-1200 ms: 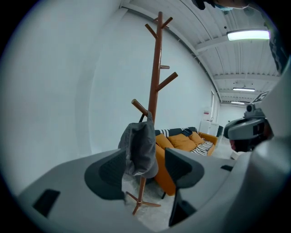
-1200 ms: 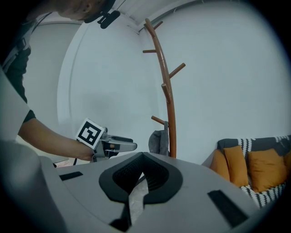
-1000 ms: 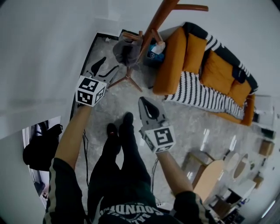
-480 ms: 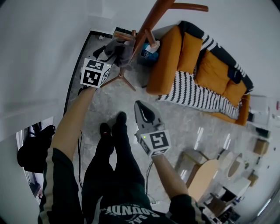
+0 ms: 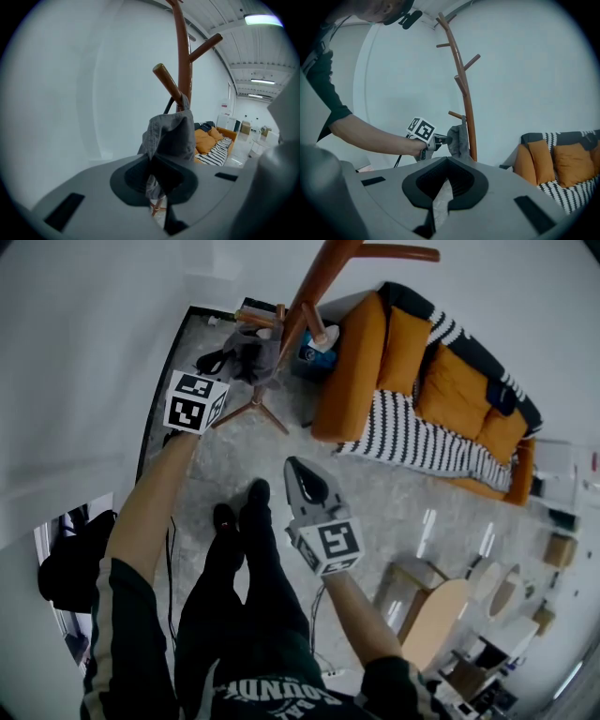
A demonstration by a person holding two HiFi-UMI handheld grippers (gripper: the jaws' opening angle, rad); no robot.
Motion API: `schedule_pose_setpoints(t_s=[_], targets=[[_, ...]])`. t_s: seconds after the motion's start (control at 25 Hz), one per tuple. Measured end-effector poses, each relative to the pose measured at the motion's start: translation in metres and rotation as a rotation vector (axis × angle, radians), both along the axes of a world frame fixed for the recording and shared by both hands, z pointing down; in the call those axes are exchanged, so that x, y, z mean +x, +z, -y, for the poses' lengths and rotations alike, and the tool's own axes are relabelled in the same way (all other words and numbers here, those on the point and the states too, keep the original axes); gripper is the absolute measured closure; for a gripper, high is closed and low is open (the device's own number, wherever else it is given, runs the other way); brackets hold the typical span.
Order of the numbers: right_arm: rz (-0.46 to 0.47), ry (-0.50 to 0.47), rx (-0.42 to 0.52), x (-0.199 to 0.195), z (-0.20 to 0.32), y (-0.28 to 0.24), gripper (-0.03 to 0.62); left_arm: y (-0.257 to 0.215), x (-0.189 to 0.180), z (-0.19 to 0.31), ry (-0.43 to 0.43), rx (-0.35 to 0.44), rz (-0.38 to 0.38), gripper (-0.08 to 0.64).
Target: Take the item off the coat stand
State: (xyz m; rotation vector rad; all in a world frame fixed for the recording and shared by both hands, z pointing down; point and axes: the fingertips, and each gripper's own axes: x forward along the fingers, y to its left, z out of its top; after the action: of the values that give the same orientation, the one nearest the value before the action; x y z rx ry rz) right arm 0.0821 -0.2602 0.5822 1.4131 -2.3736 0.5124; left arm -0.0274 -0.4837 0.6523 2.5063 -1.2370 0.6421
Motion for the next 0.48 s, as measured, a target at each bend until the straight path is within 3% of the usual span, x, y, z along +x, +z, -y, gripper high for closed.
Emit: schedule_pose_setpoints(t_s=[0.48], targets=[[0.042,0.009,0.025,-0.006,-0.007,-0.014,0.594,-0.034,-0.017,-0.012,-0.009,0.03,-0.023,0.549]])
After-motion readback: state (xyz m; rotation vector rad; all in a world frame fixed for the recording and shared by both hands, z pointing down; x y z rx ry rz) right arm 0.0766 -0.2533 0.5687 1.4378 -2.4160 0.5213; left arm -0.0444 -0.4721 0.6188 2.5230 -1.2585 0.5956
